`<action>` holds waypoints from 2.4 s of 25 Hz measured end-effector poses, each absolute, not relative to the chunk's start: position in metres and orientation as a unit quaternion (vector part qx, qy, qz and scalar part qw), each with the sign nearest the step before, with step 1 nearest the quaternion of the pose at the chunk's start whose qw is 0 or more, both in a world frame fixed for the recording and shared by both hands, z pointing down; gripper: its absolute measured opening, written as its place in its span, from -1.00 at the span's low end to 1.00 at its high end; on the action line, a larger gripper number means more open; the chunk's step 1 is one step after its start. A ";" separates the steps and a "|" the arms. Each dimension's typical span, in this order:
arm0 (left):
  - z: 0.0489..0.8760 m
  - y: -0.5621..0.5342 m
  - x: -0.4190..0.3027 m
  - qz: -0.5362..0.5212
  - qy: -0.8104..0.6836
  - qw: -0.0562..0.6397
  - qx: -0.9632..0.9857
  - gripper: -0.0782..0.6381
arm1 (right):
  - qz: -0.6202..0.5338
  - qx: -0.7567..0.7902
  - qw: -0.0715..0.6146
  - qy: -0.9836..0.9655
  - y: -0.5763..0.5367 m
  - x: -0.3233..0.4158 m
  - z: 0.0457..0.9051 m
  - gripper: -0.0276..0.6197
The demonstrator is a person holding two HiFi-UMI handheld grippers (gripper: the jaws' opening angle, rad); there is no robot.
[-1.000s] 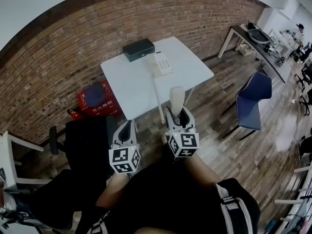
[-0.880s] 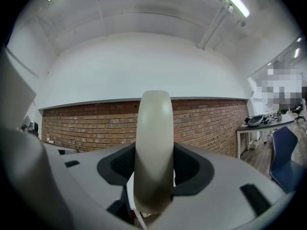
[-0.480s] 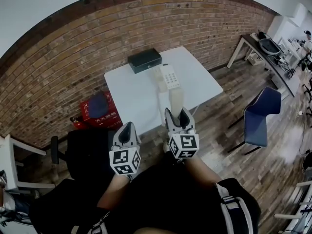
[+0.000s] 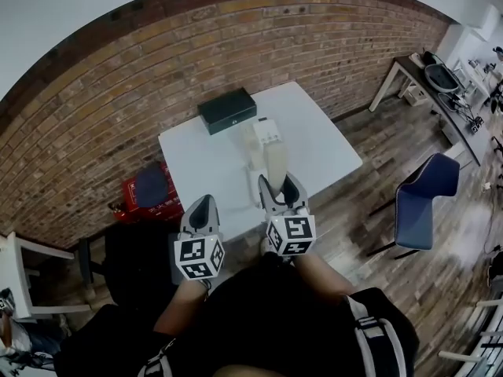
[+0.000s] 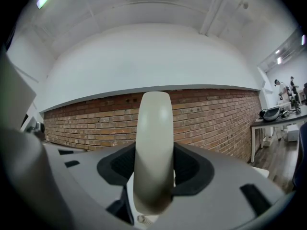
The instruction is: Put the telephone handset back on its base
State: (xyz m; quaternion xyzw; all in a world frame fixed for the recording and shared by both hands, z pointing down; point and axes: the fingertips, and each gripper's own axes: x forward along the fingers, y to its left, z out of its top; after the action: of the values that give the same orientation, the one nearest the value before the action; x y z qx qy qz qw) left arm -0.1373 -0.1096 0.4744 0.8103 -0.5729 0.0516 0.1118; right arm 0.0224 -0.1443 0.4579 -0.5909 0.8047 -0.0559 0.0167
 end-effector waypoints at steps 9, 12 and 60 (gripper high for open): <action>0.469 -0.196 -0.096 0.063 -0.583 0.118 0.802 -0.79 | -0.078 -0.557 -0.010 0.827 -0.236 0.044 0.470 -0.30; 0.471 -0.224 -0.084 0.065 -0.588 0.123 0.797 -0.79 | -0.084 -0.543 -0.020 0.835 -0.266 0.048 0.477 -0.30; 0.491 -0.276 -0.144 0.075 -0.658 0.171 0.729 -0.79 | -0.295 -0.498 -0.389 0.717 -0.411 0.008 0.737 -0.29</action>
State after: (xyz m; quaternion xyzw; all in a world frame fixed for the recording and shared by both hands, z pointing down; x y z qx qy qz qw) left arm -0.1444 -0.2762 0.4911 0.7292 -0.6585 0.0749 0.1706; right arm 0.0076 -0.4112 0.7366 -0.4978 0.7170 -0.2951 -0.3885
